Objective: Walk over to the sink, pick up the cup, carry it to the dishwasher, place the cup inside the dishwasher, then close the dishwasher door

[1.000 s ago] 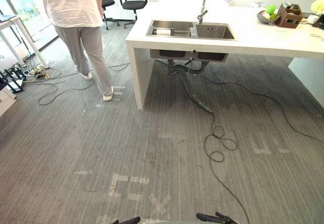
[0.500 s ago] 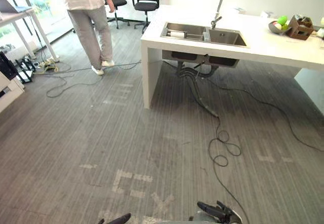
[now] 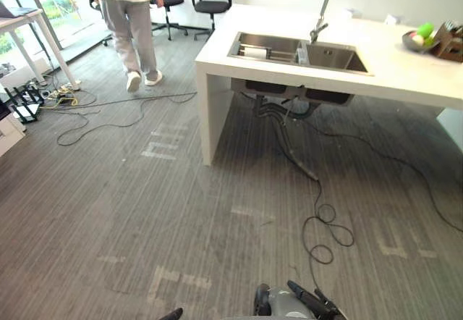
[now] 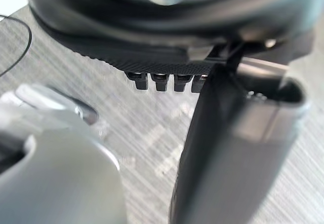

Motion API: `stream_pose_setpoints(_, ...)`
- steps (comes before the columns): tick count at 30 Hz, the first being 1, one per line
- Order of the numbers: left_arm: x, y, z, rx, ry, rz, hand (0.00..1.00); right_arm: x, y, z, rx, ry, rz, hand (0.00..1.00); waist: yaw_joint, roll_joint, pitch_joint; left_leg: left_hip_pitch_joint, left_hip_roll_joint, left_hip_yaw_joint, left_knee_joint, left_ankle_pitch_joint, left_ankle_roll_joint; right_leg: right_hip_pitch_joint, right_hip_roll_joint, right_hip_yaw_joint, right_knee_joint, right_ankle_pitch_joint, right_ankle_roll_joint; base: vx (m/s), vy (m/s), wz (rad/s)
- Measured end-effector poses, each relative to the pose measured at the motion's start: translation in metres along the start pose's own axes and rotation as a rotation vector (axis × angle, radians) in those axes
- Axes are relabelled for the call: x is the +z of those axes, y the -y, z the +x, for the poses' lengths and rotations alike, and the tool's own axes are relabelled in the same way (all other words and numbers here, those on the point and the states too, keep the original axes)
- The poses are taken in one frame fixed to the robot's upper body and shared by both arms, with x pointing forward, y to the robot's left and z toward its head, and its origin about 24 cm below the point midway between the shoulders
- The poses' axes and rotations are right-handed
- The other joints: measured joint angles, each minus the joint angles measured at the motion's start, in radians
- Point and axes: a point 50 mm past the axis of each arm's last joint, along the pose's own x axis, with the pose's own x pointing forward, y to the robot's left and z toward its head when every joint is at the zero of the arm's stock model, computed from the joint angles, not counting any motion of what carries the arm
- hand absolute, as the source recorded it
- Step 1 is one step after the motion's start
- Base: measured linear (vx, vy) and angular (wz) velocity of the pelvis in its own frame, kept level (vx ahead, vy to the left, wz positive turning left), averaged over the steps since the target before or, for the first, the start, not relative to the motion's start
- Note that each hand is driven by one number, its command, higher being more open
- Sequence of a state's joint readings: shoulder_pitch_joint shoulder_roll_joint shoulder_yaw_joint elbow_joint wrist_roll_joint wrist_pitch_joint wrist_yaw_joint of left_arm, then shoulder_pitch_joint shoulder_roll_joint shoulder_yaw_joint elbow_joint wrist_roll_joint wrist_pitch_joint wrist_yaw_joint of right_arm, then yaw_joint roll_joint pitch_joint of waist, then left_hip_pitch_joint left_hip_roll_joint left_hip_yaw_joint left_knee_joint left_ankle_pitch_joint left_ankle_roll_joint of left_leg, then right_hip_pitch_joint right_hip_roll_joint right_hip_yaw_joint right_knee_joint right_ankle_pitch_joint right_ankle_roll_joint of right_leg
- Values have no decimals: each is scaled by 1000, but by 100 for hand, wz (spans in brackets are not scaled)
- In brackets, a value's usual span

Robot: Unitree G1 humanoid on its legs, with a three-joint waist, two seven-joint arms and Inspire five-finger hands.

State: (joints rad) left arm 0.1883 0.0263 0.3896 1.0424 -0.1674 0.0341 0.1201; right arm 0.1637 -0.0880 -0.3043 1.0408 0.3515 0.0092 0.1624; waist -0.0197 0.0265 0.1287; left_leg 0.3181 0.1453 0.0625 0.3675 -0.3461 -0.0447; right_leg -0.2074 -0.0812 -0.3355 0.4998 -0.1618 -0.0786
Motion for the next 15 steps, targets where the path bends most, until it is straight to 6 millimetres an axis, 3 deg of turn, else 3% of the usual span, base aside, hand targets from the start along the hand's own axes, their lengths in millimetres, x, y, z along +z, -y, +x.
stream_pose_setpoints(1,4,5,0,-6,14,12,100,-1,2,0,-4,-10,-1,100,0,3,2,-76,18,0,211,81,-7,54,14,-2,-26,-34,-2,671,-273,-4)
stream_pose_setpoints(2,4,6,0,-6,26,9,100,1,4,0,-8,-9,-14,100,4,12,11,-176,57,3,442,208,-18,131,47,0,-95,-45,-12,666,-238,-6)
stream_pose_setpoints(4,8,8,0,-10,59,-9,100,3,4,1,-8,-9,-28,100,6,24,30,-313,100,22,729,168,2,273,92,15,-208,-49,-18,623,-157,-25)
stream_pose_setpoints(5,13,8,-1,-11,99,-23,100,1,2,1,-4,-19,-42,100,17,13,40,-380,88,23,791,138,2,366,99,32,-274,-49,-19,589,-132,-39)
stream_pose_setpoints(8,34,17,-5,-11,274,42,100,11,-8,6,20,-1,-65,100,45,8,57,-521,53,82,691,70,19,485,93,93,-361,-48,-16,508,-49,-70)
stream_pose_setpoints(9,44,20,-9,0,359,65,100,17,-17,8,42,23,-69,100,55,3,62,-581,40,129,553,64,25,517,78,120,-387,-53,-7,524,85,-93)
stream_pose_setpoints(11,61,27,-16,19,494,101,100,25,-24,10,65,63,-74,100,63,-5,68,-624,-11,184,181,141,21,550,42,160,-411,-82,37,592,169,-79)
stream_pose_setpoints(12,70,33,-23,28,590,123,100,27,-26,10,90,84,-68,100,71,7,69,-621,-33,177,-61,324,26,572,45,200,-425,-117,54,674,287,-73)
stream_pose_setpoints(13,79,41,-29,23,672,145,100,26,-30,10,126,88,-81,100,86,12,68,-620,-41,159,-35,407,52,588,37,249,-434,-124,57,675,321,-66)
stream_pose_setpoints(15,104,57,-41,16,824,185,100,28,-40,10,186,107,-111,100,77,-8,86,-647,-67,139,25,365,92,580,22,302,-403,-108,41,426,253,3)
